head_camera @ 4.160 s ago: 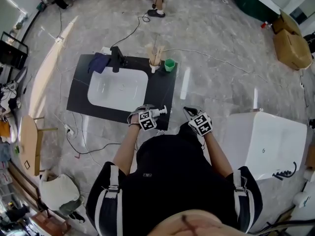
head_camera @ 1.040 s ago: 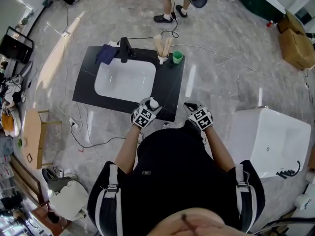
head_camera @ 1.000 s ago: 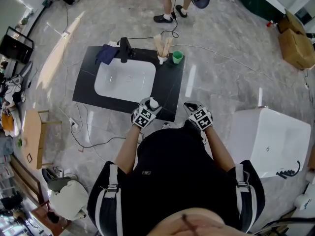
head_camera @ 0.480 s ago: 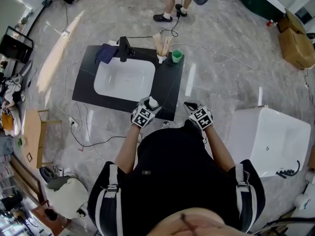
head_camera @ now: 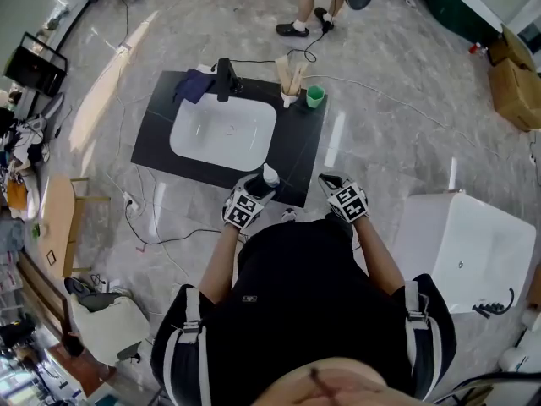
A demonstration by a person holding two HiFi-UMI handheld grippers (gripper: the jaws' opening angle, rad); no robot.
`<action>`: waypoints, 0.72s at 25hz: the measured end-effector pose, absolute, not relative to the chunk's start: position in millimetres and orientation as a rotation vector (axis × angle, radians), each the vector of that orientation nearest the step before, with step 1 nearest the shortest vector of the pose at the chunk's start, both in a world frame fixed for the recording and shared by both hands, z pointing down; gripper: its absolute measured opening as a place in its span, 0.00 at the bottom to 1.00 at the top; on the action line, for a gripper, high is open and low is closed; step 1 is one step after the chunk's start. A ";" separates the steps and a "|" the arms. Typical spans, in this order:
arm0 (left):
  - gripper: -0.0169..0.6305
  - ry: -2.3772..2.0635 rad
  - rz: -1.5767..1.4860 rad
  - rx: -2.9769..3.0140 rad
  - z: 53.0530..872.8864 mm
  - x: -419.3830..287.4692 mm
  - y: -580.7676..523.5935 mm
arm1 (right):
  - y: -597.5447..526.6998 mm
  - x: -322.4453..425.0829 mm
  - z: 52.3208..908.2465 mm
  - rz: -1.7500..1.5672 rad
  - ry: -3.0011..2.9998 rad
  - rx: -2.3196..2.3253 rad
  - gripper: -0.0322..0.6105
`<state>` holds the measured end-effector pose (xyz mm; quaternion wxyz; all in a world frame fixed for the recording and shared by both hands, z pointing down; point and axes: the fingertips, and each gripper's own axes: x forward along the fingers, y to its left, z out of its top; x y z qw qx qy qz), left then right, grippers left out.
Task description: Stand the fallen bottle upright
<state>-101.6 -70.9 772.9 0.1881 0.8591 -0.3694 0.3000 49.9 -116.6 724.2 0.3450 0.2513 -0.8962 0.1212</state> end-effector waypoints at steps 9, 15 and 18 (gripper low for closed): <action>0.06 -1.242 0.506 2.328 733.0 -140.6 -57.8 | -124.3 23.5 710.5 0.216 -2.392 0.637 0.14; 0.05 -1.325 0.409 2.303 717.2 -150.4 -64.0 | -115.9 12.4 708.9 0.200 -2.423 0.556 0.14; 0.05 -1.330 0.420 2.311 715.0 -150.9 -65.4 | -117.7 10.6 708.8 0.180 -2.422 0.543 0.14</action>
